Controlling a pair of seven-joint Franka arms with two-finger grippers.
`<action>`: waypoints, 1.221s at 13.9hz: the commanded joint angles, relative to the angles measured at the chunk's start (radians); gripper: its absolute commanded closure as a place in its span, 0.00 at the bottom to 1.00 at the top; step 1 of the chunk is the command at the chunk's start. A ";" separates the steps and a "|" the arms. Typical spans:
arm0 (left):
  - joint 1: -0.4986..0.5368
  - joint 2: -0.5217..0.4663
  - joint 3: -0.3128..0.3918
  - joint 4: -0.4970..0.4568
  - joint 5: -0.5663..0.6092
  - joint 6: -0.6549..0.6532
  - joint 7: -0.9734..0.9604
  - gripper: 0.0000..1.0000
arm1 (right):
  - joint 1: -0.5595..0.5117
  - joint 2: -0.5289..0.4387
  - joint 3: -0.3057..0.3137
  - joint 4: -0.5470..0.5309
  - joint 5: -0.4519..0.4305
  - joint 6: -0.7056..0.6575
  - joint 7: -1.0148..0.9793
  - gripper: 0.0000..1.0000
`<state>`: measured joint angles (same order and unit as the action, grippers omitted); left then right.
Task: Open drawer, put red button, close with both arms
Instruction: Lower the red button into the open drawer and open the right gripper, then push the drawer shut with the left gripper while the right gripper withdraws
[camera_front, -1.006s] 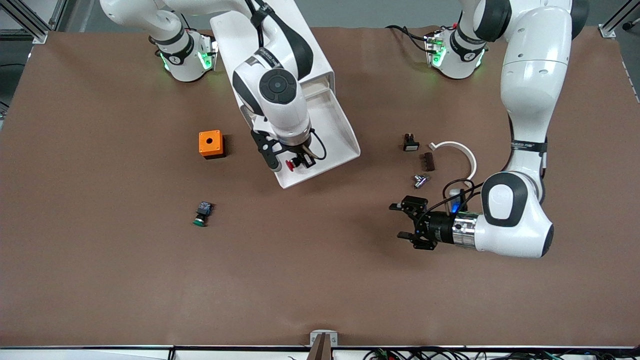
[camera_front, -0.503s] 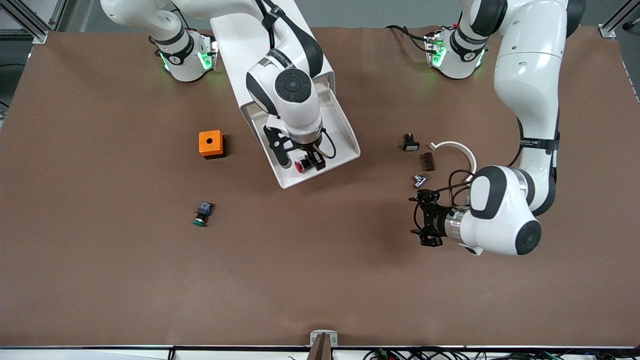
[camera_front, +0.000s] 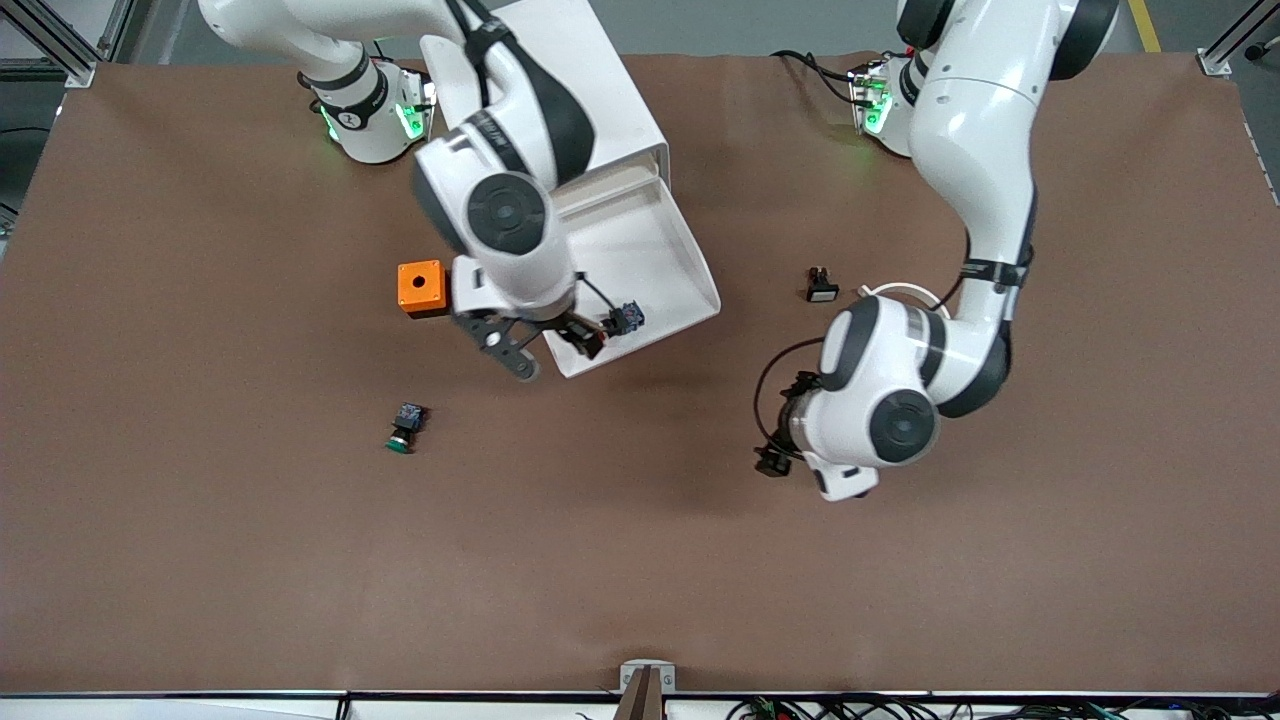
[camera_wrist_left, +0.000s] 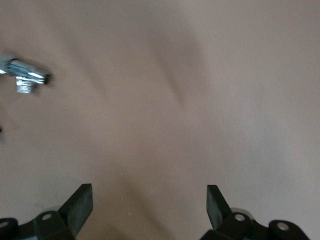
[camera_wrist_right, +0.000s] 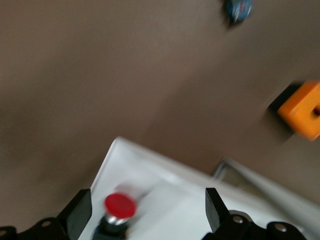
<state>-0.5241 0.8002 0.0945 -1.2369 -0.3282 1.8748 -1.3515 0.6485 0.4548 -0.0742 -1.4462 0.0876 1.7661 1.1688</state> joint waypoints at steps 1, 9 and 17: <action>-0.074 -0.007 -0.004 -0.030 0.032 0.046 0.112 0.00 | -0.117 -0.089 0.011 -0.020 -0.050 -0.114 -0.313 0.00; -0.191 -0.002 -0.114 -0.062 0.026 0.050 0.147 0.00 | -0.397 -0.255 0.011 -0.094 -0.121 -0.209 -0.932 0.00; -0.347 -0.001 -0.117 -0.078 -0.029 0.084 0.032 0.00 | -0.601 -0.315 0.013 -0.111 -0.115 -0.257 -1.210 0.00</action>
<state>-0.8447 0.8118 -0.0273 -1.2987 -0.3314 1.9411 -1.2861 0.0785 0.1800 -0.0837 -1.5192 -0.0253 1.5069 -0.0295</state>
